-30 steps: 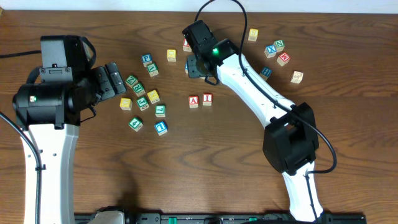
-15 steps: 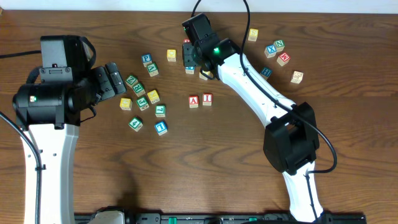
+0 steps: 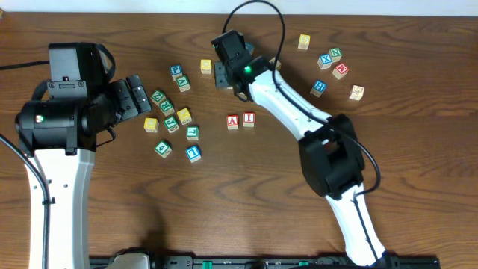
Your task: Spell out AI2
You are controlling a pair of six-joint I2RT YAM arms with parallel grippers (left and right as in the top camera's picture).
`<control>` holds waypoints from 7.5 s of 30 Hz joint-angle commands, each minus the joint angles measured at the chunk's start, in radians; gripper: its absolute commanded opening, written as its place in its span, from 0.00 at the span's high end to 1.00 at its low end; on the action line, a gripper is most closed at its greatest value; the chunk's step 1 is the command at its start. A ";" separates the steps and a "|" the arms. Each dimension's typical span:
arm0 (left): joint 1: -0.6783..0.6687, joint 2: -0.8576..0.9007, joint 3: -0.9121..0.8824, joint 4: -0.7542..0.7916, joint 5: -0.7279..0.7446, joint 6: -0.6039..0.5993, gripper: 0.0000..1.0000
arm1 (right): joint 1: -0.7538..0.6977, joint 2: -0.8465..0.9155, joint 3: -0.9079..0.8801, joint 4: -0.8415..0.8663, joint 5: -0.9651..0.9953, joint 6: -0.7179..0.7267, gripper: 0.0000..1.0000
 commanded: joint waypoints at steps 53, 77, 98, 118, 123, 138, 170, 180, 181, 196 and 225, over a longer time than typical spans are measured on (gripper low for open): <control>0.003 0.009 -0.004 -0.003 -0.013 0.017 0.02 | 0.010 0.117 0.013 0.065 0.057 0.011 0.71; 0.003 0.009 -0.004 -0.003 -0.013 0.017 0.02 | 0.007 -0.038 0.014 0.036 0.057 -0.045 0.76; 0.003 0.009 -0.004 -0.003 -0.013 0.017 0.02 | 0.003 -0.327 0.013 -0.443 0.045 0.017 0.77; 0.003 0.009 -0.004 -0.003 -0.013 0.017 0.02 | -0.027 -0.325 -0.232 -0.462 0.030 0.099 0.77; 0.003 0.009 -0.004 -0.003 -0.013 0.017 0.02 | -0.027 -0.325 -0.289 -0.408 0.024 0.099 0.75; 0.003 0.009 -0.004 -0.003 -0.013 0.017 0.02 | -0.059 -0.325 -0.499 -0.174 0.018 0.136 0.75; 0.003 0.009 -0.004 -0.003 -0.013 0.017 0.02 | -0.055 -0.271 -0.541 -0.084 -0.018 0.135 0.74; 0.003 0.009 -0.004 -0.003 -0.013 0.017 0.02 | -0.055 -0.268 -0.541 -0.095 -0.034 0.135 0.60; 0.003 0.009 -0.004 -0.003 -0.013 0.017 0.02 | -0.055 -0.268 -0.541 -0.095 -0.034 0.135 0.58; 0.003 0.009 -0.004 -0.003 -0.013 0.017 0.02 | -0.074 -0.293 -0.475 -0.110 -0.029 0.118 0.58; 0.003 0.009 -0.004 -0.003 -0.013 0.017 0.02 | 0.071 -0.294 -0.425 0.072 -0.146 0.090 0.95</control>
